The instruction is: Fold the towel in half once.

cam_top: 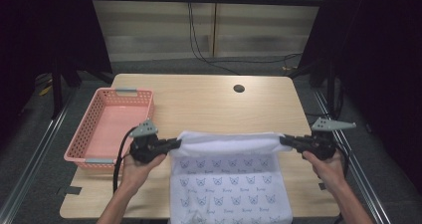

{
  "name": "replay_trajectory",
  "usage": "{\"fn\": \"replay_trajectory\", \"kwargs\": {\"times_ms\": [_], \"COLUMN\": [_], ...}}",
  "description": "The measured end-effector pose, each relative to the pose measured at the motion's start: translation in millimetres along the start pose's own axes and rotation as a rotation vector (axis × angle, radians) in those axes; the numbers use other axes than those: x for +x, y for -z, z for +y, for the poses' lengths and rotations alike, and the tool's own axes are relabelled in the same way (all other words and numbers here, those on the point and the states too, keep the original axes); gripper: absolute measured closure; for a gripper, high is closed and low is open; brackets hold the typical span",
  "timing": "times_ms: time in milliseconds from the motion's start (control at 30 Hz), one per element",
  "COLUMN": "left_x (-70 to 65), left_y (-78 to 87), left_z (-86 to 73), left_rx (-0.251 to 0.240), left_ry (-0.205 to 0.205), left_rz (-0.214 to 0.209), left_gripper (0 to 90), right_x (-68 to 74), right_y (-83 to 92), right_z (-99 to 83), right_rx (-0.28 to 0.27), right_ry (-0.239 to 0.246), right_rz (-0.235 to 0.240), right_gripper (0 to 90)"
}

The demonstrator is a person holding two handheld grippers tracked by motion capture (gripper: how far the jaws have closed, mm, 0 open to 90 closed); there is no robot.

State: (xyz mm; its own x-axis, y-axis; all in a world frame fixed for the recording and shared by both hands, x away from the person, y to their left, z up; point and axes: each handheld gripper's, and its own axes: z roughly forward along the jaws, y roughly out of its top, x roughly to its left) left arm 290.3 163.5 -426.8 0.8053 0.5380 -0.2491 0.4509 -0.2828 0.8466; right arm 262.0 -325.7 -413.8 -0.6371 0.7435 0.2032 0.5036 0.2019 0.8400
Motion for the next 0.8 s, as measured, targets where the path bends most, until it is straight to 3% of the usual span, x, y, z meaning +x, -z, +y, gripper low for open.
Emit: {"fn": "replay_trajectory", "kwargs": {"times_ms": [67,133,167,233,333,367,433,500,633,733,800], "left_x": [-9.2,-17.0,-19.7,-26.2,-29.8,-32.7,-38.7,-42.7,-36.1,-36.1,-34.6], "left_y": [4.1,10.2,10.9,9.1,2.1,0.5,0.2,-2.3,-9.1,-17.8,-19.5], "left_z": [-11.1,-23.8,-29.4,-41.2,-58.5,-62.0,-64.2,-66.9,-71.6,-74.2,-72.9], "left_rx": [0.025,0.036,0.05,0.097,0.17,0.188,0.191,0.231,0.3,0.361,0.371], "left_ry": [0.001,0.025,0.047,0.027,0.057,0.056,0.052,0.04,0.061,0.035,0.029], "left_rz": [0.001,-0.03,-0.041,-0.033,-0.053,-0.031,-0.056,-0.038,-0.012,0.002,-0.005], "left_gripper": [86.9,86.9,86.9,86.9,86.8,86.8,86.8,86.8,86.8,86.7,86.8], "right_x": [7.9,15.3,19.5,26.4,31.8,31.7,31.8,32.9,34.4,35.9,36.0], "right_y": [6.6,14.0,15.8,16.6,11.0,7.9,2.2,1.3,-5.3,-13.9,-19.5], "right_z": [-13.7,-26.2,-32.0,-42.8,-62.6,-67.6,-73.3,-74.4,-79.0,-83.5,-85.7], "right_rx": [0.004,-0.002,0.014,0.043,0.112,0.138,0.191,0.211,0.248,0.311,0.347], "right_ry": [-0.018,-0.038,-0.044,-0.044,-0.061,-0.055,-0.053,-0.046,-0.043,-0.033,-0.013], "right_rz": [0.011,0.028,0.035,0.033,0.045,0.044,0.047,0.046,0.05,0.042,0.031], "right_gripper": [86.8,86.8,86.8,86.8,86.8,86.7,86.7,86.7,86.7,86.6,86.5]}}
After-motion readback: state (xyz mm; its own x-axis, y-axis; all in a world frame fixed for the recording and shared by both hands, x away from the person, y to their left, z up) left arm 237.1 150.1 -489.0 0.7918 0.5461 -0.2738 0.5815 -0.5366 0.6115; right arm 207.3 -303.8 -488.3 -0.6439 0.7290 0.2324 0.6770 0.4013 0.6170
